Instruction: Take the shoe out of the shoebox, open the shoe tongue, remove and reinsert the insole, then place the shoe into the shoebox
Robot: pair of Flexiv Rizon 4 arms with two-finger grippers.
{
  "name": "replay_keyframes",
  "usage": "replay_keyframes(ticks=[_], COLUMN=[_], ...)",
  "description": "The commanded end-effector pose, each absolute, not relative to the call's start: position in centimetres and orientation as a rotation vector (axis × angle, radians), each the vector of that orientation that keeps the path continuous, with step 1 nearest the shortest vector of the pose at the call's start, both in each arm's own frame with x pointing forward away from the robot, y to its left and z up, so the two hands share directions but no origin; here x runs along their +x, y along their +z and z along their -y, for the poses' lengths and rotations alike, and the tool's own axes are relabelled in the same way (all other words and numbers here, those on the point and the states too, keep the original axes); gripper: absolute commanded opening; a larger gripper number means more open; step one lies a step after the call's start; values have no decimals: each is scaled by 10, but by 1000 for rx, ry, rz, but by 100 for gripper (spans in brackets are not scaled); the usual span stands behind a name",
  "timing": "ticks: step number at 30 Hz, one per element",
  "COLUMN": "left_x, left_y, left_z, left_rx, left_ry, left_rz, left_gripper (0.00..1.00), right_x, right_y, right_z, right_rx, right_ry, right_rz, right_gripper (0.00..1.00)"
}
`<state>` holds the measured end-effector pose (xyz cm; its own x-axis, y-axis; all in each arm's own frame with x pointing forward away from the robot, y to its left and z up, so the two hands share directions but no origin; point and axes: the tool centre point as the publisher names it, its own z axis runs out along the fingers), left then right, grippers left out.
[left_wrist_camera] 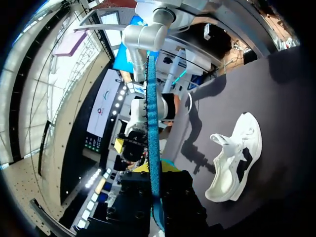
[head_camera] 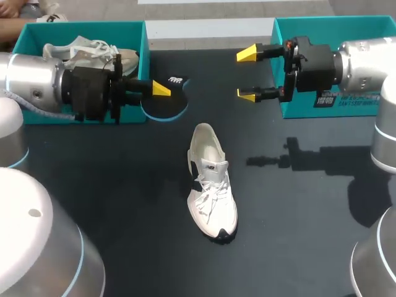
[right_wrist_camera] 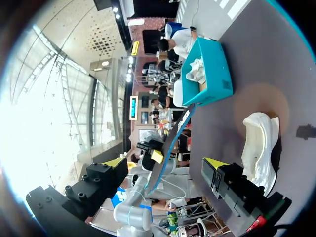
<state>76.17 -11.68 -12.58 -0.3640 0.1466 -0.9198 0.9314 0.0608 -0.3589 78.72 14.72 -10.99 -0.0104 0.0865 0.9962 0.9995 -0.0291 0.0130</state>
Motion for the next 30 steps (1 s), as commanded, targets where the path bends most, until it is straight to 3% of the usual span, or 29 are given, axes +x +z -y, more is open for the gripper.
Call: replay_keyframes(ticks=[1,16,30], left_x=[760,746,746], left_y=[-112,-116,-116], left_z=[111,112,112], left_rx=[842,273,273], left_ry=[-1779,-2255,-2255], left_rz=[-2198,-2217,-2217], left_gripper=[0,0,0], right_x=[787,787,787], right_y=[-110,-110,-110], right_z=[-148,-148,-148], right_rx=[-1292,-1292,-1292], right_ry=[-1199,-1199,-1199], right_rz=[1267,1267,1267], right_gripper=[100,100,100])
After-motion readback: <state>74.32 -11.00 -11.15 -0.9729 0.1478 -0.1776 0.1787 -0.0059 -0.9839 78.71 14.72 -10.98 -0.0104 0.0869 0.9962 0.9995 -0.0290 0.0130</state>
